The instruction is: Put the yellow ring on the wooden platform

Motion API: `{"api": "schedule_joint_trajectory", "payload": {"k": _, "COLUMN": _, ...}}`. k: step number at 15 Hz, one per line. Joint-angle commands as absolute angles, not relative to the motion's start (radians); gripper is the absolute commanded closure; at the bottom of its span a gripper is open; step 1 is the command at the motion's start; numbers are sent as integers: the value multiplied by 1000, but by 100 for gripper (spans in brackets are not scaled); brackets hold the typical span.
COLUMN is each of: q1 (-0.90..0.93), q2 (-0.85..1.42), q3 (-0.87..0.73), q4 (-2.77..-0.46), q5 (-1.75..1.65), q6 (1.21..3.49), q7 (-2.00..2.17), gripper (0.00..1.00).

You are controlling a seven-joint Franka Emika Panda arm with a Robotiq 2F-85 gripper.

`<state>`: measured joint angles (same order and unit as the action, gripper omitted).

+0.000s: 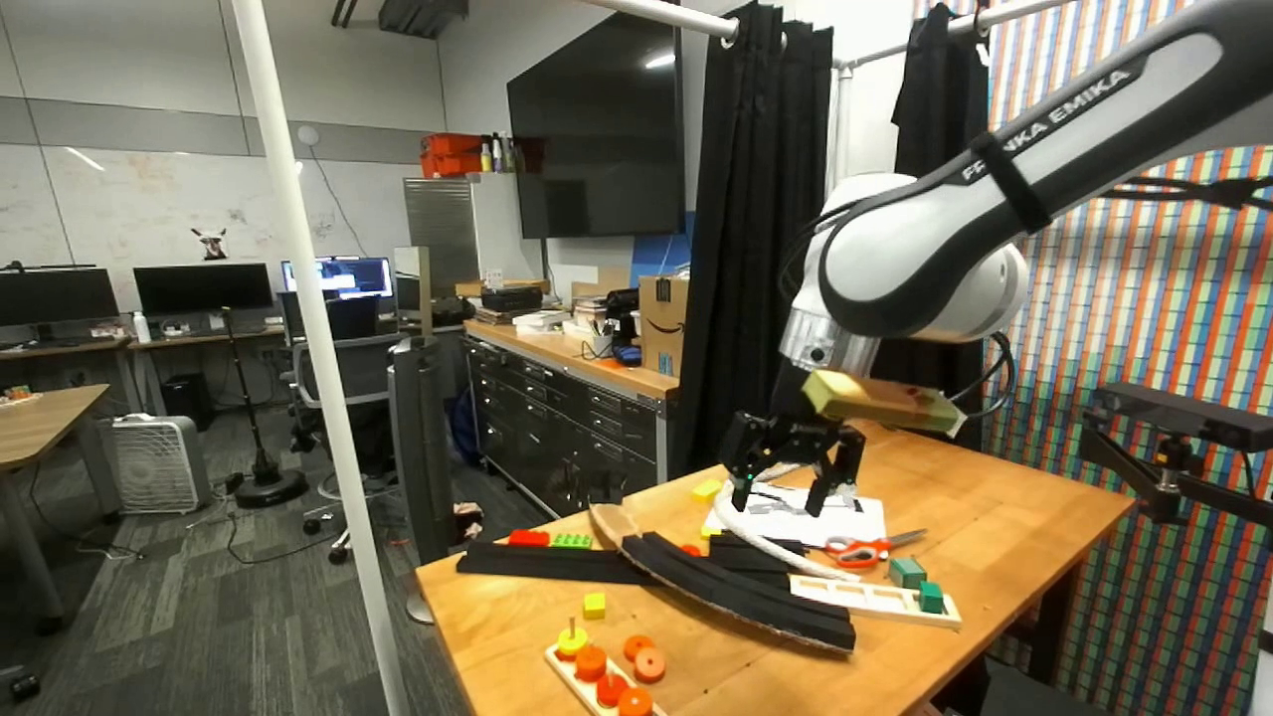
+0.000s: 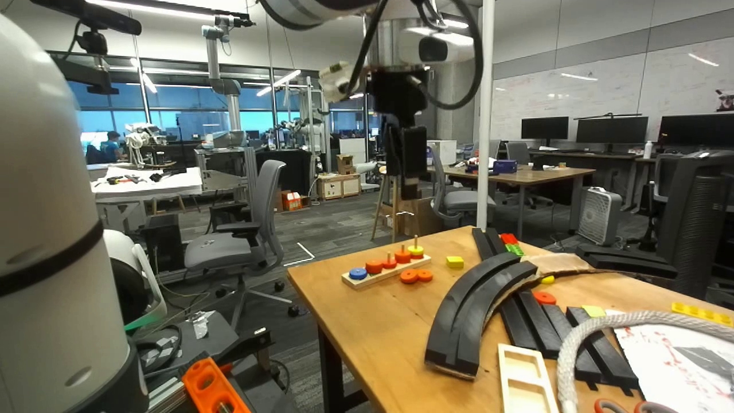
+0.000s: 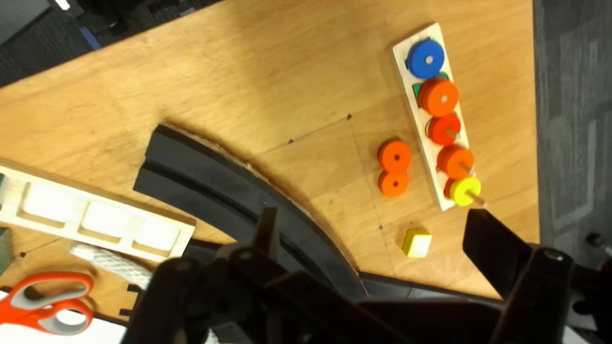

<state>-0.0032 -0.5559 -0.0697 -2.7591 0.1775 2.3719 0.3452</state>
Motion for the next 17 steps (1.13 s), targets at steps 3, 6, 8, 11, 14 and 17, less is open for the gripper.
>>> {"api": "schedule_joint_trajectory", "payload": {"k": 3, "q1": -41, "q2": -825, "q3": -76, "q4": -2747, "q5": 102, "q6": 1917, "q7": 109, "gripper": 0}}
{"api": "schedule_joint_trajectory", "payload": {"k": 6, "q1": -44, "q2": -950, "q3": -66, "q4": -2740, "q5": 26, "q6": 1667, "q7": 14, "gripper": 0}}
{"api": "schedule_joint_trajectory", "payload": {"k": 8, "q1": -41, "q2": -1029, "q3": -63, "q4": -2752, "q5": -20, "q6": 1583, "q7": -36, "gripper": 0}}
{"api": "schedule_joint_trajectory", "payload": {"k": 11, "q1": -53, "q2": -1100, "q3": -69, "q4": -2741, "q5": -40, "q6": 1554, "q7": -27, "gripper": 0}}
{"api": "schedule_joint_trajectory", "payload": {"k": 14, "q1": -41, "q2": -1074, "q3": -71, "q4": -2741, "q5": -25, "q6": 1567, "q7": -22, "gripper": 0}}
{"api": "schedule_joint_trajectory", "payload": {"k": 17, "q1": -42, "q2": -1086, "q3": -71, "q4": -2743, "q5": -26, "q6": 1563, "q7": -21, "gripper": 0}}
